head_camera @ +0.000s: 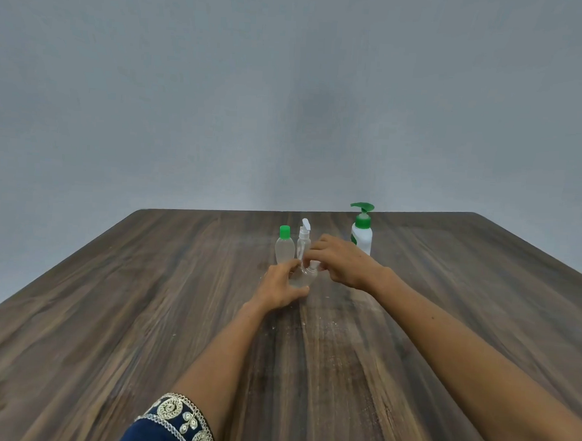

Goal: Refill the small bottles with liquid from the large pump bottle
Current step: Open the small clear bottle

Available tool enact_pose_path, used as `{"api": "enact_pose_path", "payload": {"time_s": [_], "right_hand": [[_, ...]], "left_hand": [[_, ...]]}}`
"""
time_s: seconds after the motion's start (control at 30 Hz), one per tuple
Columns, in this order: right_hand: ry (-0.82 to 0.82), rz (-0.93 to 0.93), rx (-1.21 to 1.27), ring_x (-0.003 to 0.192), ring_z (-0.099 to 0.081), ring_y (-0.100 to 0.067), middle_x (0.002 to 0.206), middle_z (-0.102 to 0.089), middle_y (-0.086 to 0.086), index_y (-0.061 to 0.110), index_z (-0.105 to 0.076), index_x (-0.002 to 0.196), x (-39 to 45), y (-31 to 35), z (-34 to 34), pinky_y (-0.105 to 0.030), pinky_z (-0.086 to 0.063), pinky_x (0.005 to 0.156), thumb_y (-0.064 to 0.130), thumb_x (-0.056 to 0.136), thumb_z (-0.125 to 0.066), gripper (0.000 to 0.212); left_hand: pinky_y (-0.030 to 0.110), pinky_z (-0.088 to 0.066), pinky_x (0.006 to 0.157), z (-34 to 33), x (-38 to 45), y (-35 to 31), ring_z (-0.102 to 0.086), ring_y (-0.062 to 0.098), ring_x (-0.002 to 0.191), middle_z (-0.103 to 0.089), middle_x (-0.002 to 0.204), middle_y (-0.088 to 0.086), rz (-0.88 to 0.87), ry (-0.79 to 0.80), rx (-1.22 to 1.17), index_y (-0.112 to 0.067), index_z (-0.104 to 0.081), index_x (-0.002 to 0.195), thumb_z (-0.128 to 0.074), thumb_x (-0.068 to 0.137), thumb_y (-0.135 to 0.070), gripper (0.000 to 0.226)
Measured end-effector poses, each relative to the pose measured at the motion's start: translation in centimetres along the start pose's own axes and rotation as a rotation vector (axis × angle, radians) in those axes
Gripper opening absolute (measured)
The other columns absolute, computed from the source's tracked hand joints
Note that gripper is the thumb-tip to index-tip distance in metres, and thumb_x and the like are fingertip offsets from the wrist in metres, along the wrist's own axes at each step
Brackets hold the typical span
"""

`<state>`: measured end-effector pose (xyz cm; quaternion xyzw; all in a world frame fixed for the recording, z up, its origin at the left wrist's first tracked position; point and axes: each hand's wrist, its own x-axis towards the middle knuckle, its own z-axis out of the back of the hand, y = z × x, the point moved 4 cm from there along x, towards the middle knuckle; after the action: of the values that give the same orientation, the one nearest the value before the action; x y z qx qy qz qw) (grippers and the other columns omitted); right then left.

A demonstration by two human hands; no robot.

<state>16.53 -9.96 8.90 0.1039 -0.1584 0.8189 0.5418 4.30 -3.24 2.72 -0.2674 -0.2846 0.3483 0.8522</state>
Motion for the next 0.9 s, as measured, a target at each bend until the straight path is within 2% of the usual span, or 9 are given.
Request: {"api": "enact_pose_path", "payload": {"time_s": [0.13, 0.23, 0.33, 0.43, 0.5, 0.6, 0.7, 0.8, 0.9], "right_hand": [[-0.166, 0.187, -0.161, 0.086, -0.059, -0.024, 0.096, -0.067, -0.003, 0.013, -0.065, 0.095, -0.7, 0.4, -0.2, -0.037, -0.054, 0.058, -0.02, 0.064, -0.066, 0.045], [-0.277, 0.26, -0.232, 0.082, -0.063, -0.025, 0.092, -0.068, -0.008, 0.008, -0.066, 0.091, -1.3, 0.6, -0.4, -0.034, -0.055, 0.059, -0.009, 0.069, -0.074, 0.029], [-0.426, 0.267, -0.305, 0.082, -0.064, -0.028, 0.09, -0.068, -0.01, 0.005, -0.067, 0.09, -1.8, 0.1, 0.5, -0.036, -0.055, 0.062, -0.004, 0.079, -0.067, 0.014], [-0.53, 0.041, -0.247, 0.085, -0.065, -0.028, 0.093, -0.07, -0.009, 0.006, -0.07, 0.104, -1.9, -0.8, 0.9, -0.036, -0.055, 0.062, 0.0, 0.077, -0.07, 0.028], [-0.575, -0.275, 0.047, 0.085, -0.065, -0.027, 0.096, -0.07, -0.006, 0.008, -0.069, 0.106, -2.6, -1.7, -0.2, -0.037, -0.053, 0.065, 0.006, 0.077, -0.075, 0.03], [-0.508, -0.573, 0.431, 0.084, -0.063, -0.021, 0.095, -0.067, -0.003, 0.011, -0.068, 0.097, -4.0, -1.6, -3.9, -0.033, -0.052, 0.072, 0.014, 0.08, -0.076, 0.019], [-0.384, -0.67, 0.629, 0.082, -0.062, -0.01, 0.094, -0.067, 0.001, 0.015, -0.066, 0.094, -4.7, 0.0, -6.5, -0.031, -0.056, 0.077, 0.017, 0.078, -0.079, 0.021], [-0.365, -0.739, 0.671, 0.076, -0.061, -0.005, 0.083, -0.066, 0.007, 0.021, -0.06, 0.085, -4.8, 1.0, -7.1, -0.027, -0.053, 0.071, 0.023, 0.07, -0.084, 0.028], [-0.325, -0.73, 0.667, 0.077, -0.06, -0.009, 0.08, -0.064, 0.008, 0.023, -0.054, 0.084, -4.4, 1.1, -7.1, -0.026, -0.045, 0.066, 0.029, 0.066, -0.086, 0.037]], "left_hand": [[0.03, -0.049, 0.083, 0.1, 0.3, -0.3, -0.055, 0.017, 0.091, -0.057, 0.1, 0.002, 0.001, 0.069, -0.007, -0.011, -0.056, 0.114, -0.073, 0.073, -0.02, 0.045], [0.018, -0.04, 0.066, 0.3, 0.4, -0.4, -0.05, 0.012, 0.08, -0.056, 0.091, 0.001, 0.025, 0.093, -0.025, -0.01, -0.058, 0.106, -0.072, 0.072, -0.015, 0.037], [0.016, -0.037, 0.062, 0.5, 0.4, -0.3, -0.05, 0.012, 0.079, -0.055, 0.088, -0.001, 0.076, 0.112, -0.085, -0.014, -0.056, 0.097, -0.071, 0.072, -0.012, 0.029], [0.028, -0.048, 0.074, 0.8, 0.2, 0.0, -0.058, 0.02, 0.084, -0.063, 0.092, 0.005, 0.131, 0.068, -0.176, -0.01, -0.061, 0.099, -0.073, 0.064, -0.018, 0.037], [0.035, -0.051, 0.084, 0.8, 0.0, 0.4, -0.063, 0.024, 0.09, -0.068, 0.098, 0.009, 0.167, -0.002, -0.255, -0.011, -0.063, 0.101, -0.07, 0.053, -0.029, 0.051], [0.037, -0.052, 0.086, 0.9, -0.4, 0.6, -0.064, 0.025, 0.091, -0.068, 0.097, 0.01, 0.184, -0.1, -0.343, -0.015, -0.062, 0.097, -0.072, 0.056, -0.021, 0.043], [0.036, -0.052, 0.084, 1.1, -0.9, 0.7, -0.062, 0.024, 0.09, -0.066, 0.097, 0.01, 0.182, -0.153, -0.363, -0.012, -0.06, 0.097, -0.076, 0.064, -0.012, 0.037], [0.038, -0.053, 0.082, 1.2, -1.3, 1.4, -0.063, 0.025, 0.088, -0.067, 0.095, 0.009, 0.203, -0.244, -0.386, -0.011, -0.061, 0.095, -0.077, 0.052, -0.031, 0.051], [0.043, -0.054, 0.084, 0.8, -1.5, 2.4, -0.063, 0.027, 0.092, -0.067, 0.097, 0.01, 0.224, -0.262, -0.376, -0.014, -0.061, 0.098, -0.079, 0.053, -0.035, 0.052]]}}
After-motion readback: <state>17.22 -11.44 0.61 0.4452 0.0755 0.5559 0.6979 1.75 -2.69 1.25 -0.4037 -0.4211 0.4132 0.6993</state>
